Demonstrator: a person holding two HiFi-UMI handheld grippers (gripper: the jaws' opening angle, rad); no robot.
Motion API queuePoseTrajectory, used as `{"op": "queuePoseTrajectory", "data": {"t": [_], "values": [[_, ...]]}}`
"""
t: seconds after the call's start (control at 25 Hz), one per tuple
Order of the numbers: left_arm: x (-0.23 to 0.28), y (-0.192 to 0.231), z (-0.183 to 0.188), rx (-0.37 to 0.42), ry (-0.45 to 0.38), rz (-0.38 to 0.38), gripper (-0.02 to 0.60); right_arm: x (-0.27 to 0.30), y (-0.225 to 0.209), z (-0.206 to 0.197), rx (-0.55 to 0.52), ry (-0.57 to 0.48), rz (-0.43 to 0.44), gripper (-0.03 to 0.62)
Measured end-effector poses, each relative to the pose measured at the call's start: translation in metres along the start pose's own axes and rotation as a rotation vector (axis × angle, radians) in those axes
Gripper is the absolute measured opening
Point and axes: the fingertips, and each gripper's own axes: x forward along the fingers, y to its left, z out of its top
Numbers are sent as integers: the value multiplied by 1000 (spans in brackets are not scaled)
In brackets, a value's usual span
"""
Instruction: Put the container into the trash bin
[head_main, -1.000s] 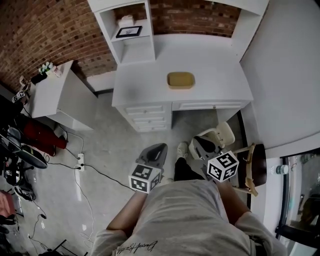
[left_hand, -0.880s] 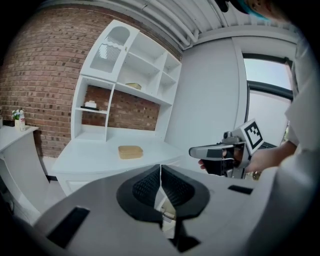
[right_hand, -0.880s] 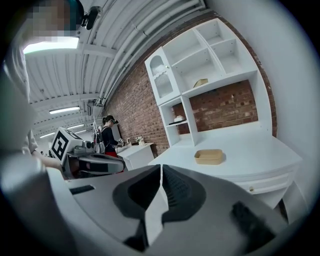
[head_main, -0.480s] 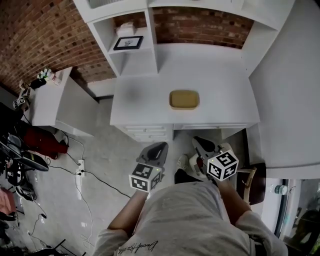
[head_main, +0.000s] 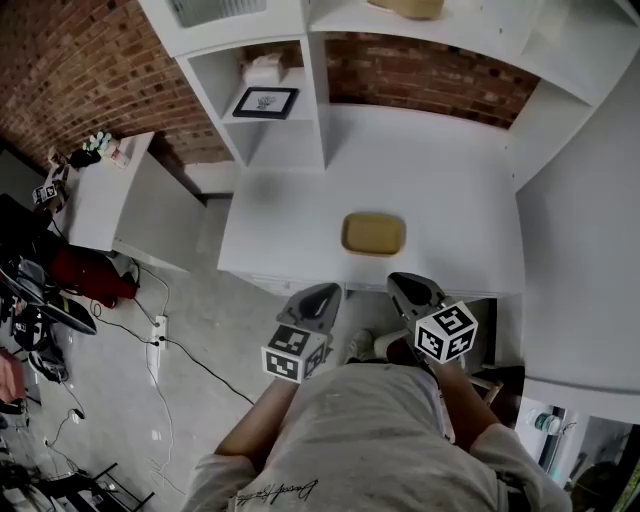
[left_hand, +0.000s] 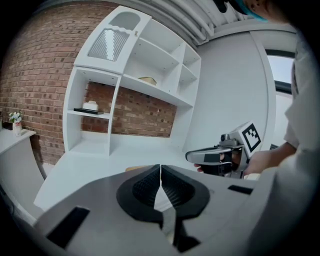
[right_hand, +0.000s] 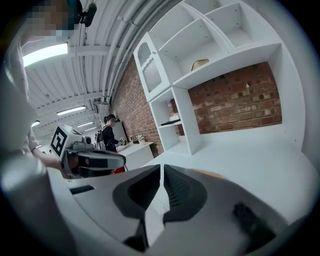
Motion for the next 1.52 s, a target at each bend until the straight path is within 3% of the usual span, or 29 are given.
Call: {"op": "queuePoseTrajectory", "data": {"t": [0.32, 0.8, 0.96, 1.24, 1.52], "values": [[41, 3, 16, -1, 2, -1, 17, 12, -22, 6, 0, 11, 49, 29], [60, 13, 20, -4, 42, -37, 17, 16, -35, -2, 72, 38, 27, 29], [67, 21, 19, 8, 58, -73, 17, 22, -33, -8, 50, 76, -1, 28], [88, 44, 33, 67, 86, -133, 17, 39, -51, 1, 125, 71, -97, 28], [111, 53, 31, 88, 123, -190, 17, 42, -79, -16, 179, 114, -206, 28]]}}
